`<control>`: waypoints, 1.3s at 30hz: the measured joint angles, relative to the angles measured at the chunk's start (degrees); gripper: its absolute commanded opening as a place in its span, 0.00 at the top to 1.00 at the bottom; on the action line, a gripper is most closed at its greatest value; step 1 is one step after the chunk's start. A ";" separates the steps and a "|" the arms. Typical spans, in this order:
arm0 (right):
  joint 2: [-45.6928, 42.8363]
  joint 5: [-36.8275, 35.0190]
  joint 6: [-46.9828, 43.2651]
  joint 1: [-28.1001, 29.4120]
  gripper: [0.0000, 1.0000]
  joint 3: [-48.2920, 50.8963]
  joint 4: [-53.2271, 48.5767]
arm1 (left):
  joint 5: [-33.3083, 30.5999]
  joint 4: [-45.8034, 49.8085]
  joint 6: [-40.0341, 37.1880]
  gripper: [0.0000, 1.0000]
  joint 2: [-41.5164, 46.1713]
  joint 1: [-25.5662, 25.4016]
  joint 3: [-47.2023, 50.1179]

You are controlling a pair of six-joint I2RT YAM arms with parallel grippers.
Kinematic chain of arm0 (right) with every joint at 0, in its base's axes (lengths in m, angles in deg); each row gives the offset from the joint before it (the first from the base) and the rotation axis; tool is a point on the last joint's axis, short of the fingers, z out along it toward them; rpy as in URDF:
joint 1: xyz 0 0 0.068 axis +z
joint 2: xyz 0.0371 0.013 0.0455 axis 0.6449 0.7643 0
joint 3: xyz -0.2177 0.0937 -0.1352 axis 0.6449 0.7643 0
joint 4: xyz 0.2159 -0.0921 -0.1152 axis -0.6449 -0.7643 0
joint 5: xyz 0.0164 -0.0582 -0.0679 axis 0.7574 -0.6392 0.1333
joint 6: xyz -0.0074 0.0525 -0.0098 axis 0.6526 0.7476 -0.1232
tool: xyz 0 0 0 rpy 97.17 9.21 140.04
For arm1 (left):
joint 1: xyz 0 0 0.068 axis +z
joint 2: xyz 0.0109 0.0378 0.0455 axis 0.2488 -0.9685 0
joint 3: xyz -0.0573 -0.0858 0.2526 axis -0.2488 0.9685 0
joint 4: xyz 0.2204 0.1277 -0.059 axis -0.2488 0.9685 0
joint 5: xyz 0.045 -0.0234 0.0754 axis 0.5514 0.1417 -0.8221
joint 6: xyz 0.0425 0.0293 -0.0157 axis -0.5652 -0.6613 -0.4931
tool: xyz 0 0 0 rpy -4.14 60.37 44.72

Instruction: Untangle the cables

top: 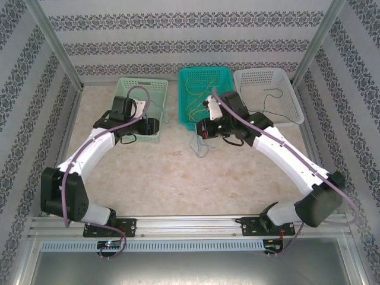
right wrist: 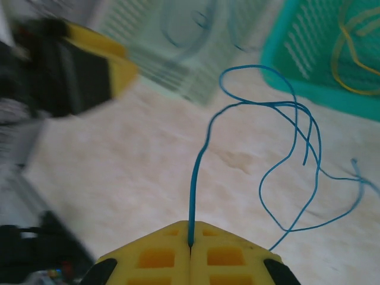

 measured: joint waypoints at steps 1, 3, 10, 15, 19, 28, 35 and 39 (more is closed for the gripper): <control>-0.52 1.62 0.81 0.00 1.00 -0.42 1.14 | 0.70 -0.70 -0.07 0.31 1.27 -0.07 0.79; -1.40 5.38 3.30 -0.02 1.00 -1.44 3.69 | 2.21 -2.78 -0.09 0.31 3.69 -0.46 2.40; -1.84 13.16 9.81 -0.76 1.00 -4.50 11.32 | 6.91 -9.09 -0.11 0.28 9.88 -3.78 5.66; -1.84 16.33 13.42 -0.76 1.00 -5.11 15.23 | 9.20 -13.68 0.15 0.26 11.98 -4.92 7.63; -1.84 16.81 15.26 -0.96 1.00 -5.09 17.18 | 9.88 -14.75 0.20 0.26 11.34 -5.95 7.69; -1.90 15.34 17.07 -1.90 1.00 -5.11 20.70 | 11.19 -20.13 2.21 0.23 10.75 -7.13 7.72; -1.88 12.35 17.42 -1.88 1.00 -5.11 23.67 | 16.31 -27.06 6.67 0.22 10.78 -7.13 8.07; -1.49 10.86 18.51 -1.88 1.00 -5.09 27.54 | 19.54 -28.39 7.98 0.22 10.67 -7.13 8.07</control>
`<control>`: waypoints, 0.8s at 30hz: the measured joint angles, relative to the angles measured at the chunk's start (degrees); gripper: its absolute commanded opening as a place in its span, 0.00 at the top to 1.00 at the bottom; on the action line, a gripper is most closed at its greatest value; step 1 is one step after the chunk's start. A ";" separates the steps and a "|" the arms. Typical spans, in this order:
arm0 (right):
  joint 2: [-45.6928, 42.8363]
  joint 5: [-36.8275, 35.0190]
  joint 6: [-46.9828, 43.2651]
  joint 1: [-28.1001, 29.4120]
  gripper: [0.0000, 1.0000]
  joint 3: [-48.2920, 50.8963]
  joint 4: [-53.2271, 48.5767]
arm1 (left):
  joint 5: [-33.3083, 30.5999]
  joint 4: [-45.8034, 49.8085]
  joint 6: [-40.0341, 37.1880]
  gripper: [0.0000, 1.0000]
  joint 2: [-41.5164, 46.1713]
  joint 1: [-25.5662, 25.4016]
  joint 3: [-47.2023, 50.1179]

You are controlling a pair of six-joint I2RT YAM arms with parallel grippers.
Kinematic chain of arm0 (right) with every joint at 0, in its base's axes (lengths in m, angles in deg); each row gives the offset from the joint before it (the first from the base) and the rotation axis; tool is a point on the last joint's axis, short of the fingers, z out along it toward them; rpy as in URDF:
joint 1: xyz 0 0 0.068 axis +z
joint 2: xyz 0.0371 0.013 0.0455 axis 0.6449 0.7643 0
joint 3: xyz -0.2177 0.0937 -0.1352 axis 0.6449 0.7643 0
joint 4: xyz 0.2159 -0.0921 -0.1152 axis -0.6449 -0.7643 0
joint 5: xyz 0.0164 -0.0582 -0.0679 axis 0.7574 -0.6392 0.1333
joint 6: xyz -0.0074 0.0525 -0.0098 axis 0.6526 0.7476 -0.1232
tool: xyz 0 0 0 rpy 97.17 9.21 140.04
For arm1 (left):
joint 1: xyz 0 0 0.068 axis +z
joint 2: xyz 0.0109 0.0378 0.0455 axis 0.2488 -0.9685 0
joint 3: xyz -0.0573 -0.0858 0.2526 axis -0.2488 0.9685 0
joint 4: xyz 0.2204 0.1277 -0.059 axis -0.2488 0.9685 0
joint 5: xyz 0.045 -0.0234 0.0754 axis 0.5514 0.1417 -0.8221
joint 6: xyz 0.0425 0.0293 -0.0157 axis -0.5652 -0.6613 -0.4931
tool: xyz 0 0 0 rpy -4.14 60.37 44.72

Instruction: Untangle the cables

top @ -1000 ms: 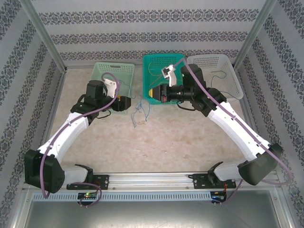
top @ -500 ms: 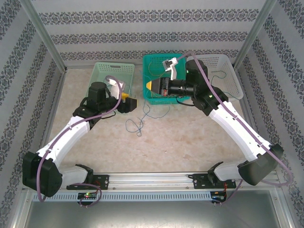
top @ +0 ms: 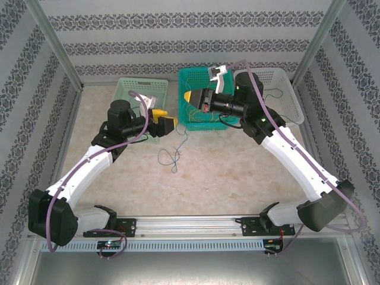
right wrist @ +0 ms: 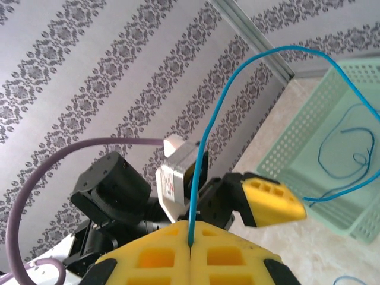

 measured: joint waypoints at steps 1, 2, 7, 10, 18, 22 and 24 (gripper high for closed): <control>0.37 -0.24 0.07 0.00 1.00 -0.02 0.90 | 0.68 -0.04 -0.02 0.22 0.00 0.00 -0.02; 0.81 -0.46 0.02 0.00 1.00 -0.07 1.29 | 1.09 -0.04 -0.07 0.22 0.00 0.00 -0.02; 4.70 -1.57 -0.24 0.02 1.00 -1.09 1.66 | 0.59 2.21 -1.86 0.19 0.50 0.00 -0.68; 6.12 -2.19 -0.55 0.00 1.00 -1.62 0.74 | -0.76 3.21 -3.37 0.16 2.21 0.00 -0.66; 8.22 -2.58 -0.42 0.42 1.00 -3.82 0.15 | -1.05 2.16 -5.31 0.14 4.92 0.00 -1.03; 10.45 -2.34 0.22 1.68 1.00 -6.25 0.61 | -1.53 2.56 -6.14 0.14 1.01 0.00 -3.19; 11.43 -2.05 0.85 2.34 1.00 -7.17 0.92 | -1.55 2.58 -6.38 0.21 -0.31 0.00 -3.82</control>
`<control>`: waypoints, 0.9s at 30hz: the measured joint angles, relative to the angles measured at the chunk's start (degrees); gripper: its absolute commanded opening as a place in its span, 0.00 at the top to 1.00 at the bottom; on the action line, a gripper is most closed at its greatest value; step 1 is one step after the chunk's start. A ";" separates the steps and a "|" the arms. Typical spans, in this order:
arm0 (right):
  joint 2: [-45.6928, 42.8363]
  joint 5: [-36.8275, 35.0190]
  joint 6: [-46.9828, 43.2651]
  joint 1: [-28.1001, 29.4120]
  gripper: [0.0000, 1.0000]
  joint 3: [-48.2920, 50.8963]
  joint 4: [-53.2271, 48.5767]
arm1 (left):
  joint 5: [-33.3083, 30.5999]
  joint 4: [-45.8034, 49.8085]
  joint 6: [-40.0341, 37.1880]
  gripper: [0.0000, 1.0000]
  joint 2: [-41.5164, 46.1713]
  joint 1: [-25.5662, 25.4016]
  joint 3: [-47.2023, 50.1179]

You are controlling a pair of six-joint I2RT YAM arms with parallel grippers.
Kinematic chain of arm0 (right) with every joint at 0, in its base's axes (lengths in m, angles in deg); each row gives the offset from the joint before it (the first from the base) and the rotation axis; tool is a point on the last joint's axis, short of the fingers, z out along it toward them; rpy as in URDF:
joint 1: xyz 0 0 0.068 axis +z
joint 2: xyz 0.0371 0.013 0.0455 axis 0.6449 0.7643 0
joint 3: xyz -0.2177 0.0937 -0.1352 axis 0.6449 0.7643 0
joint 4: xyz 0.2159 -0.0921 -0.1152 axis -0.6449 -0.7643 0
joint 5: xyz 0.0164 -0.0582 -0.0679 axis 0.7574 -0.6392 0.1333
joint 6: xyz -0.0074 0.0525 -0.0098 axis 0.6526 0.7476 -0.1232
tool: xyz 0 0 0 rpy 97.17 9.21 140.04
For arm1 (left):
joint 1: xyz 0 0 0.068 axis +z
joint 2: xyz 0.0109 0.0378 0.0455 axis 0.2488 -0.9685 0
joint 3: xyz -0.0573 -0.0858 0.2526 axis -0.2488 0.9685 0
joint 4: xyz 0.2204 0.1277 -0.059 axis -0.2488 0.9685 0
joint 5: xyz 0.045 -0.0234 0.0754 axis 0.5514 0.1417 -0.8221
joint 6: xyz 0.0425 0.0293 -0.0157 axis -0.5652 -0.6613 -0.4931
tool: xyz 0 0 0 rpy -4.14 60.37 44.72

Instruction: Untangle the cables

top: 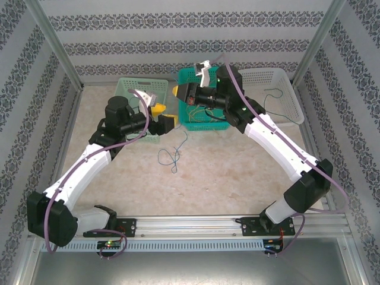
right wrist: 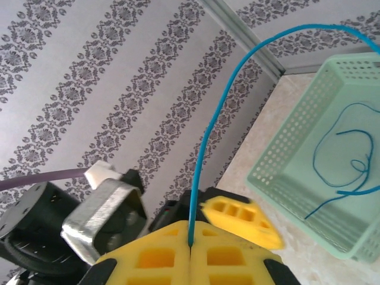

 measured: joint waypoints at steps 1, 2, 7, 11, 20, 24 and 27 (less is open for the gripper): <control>0.44 0.24 0.37 0.11 1.00 -0.22 0.37 | -0.02 0.13 -0.24 0.31 -0.59 0.00 -0.46; 0.76 0.50 0.72 0.42 1.00 -0.28 0.68 | -0.20 0.50 -0.37 0.44 -1.03 0.00 -1.01; 3.02 0.96 2.08 0.72 0.89 -1.29 1.16 | -4.11 4.35 -3.28 0.99 -2.36 0.02 -5.73; 5.81 0.81 2.84 0.70 0.49 -3.37 0.94 | -9.88 7.96 -6.08 1.00 -2.36 0.66 -8.55; 10.21 0.79 3.23 0.44 0.12 -4.33 -0.74 | -17.75 18.05 -10.75 1.00 -3.39 11.08 -20.90; 10.08 0.96 3.17 -0.42 0.13 -3.50 -0.92 | -18.12 19.74 -12.22 1.00 -7.65 13.46 -25.73; 9.44 0.94 3.15 -1.01 0.15 -0.13 -1.09 | -18.08 20.83 -13.29 1.00 -12.13 14.49 -27.10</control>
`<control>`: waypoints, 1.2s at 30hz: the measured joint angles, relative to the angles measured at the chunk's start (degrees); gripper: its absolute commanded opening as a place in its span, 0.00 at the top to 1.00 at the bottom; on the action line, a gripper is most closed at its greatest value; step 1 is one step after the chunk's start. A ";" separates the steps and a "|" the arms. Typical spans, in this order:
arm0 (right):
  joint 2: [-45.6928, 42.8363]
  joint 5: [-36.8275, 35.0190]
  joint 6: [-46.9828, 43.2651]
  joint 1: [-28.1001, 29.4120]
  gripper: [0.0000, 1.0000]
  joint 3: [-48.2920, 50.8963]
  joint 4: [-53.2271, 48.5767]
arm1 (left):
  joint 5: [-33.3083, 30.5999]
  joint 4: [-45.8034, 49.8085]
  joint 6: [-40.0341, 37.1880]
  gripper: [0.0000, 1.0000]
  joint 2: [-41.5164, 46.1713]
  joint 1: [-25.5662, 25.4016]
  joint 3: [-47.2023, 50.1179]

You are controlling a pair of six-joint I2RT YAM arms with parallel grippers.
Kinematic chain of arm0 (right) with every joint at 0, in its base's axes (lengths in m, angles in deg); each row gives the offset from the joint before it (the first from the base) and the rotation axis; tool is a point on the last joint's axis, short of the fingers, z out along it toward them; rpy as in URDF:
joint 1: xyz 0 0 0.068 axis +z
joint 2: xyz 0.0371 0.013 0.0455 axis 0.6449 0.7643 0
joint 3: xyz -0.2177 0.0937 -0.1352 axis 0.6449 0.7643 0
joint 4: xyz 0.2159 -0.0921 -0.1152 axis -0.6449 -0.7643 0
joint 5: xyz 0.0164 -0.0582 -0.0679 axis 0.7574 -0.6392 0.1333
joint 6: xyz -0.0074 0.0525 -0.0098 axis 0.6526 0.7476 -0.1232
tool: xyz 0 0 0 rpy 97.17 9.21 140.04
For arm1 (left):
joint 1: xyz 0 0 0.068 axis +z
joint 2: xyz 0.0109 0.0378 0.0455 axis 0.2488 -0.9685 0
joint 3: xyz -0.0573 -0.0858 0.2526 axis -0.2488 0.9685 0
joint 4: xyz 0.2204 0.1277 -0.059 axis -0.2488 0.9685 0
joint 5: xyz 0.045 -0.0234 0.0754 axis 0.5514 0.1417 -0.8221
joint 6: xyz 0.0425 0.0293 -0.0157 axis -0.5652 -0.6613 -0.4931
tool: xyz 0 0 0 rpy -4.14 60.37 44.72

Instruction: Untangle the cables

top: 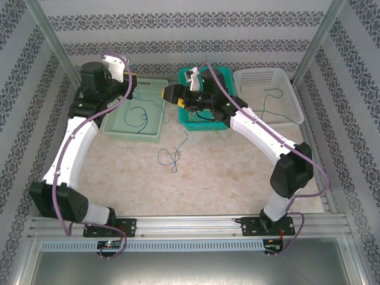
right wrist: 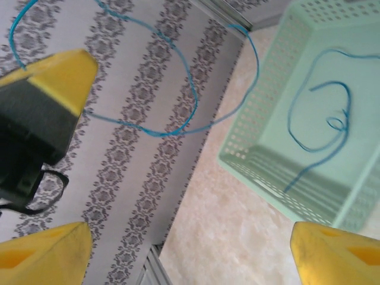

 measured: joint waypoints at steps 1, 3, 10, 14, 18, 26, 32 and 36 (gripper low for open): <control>-0.31 -0.02 -0.02 -0.22 0.15 1.49 -0.11 | -0.04 0.46 -0.48 1.00 -1.60 0.37 -0.07; -1.16 -0.13 -0.22 -0.61 0.16 4.57 -0.72 | -0.44 2.19 -1.53 1.00 -4.83 1.09 -0.07; -6.32 -1.99 -1.77 -2.45 0.17 13.55 -3.56 | -3.15 8.70 -3.63 0.92 -15.04 1.77 -1.31; -8.11 -3.52 -3.15 -2.58 0.18 15.47 -4.79 | -7.17 12.24 -3.04 0.69 -18.99 1.77 -2.93; -8.15 -4.52 -4.35 -2.43 0.18 15.56 -5.88 | -11.63 15.69 -1.44 0.18 -20.76 1.81 -4.48; -7.56 -5.18 -4.52 -2.32 0.19 15.56 -6.05 | -9.31 17.66 4.26 0.12 -19.50 1.42 -5.95; -7.58 -5.75 -4.50 -2.38 0.19 15.78 -5.95 | 0.81 13.79 11.56 0.10 -14.91 0.09 -4.57; -7.69 -6.05 -4.48 -2.47 0.19 16.61 -5.92 | 11.72 10.80 18.75 0.17 -20.46 -0.33 -7.80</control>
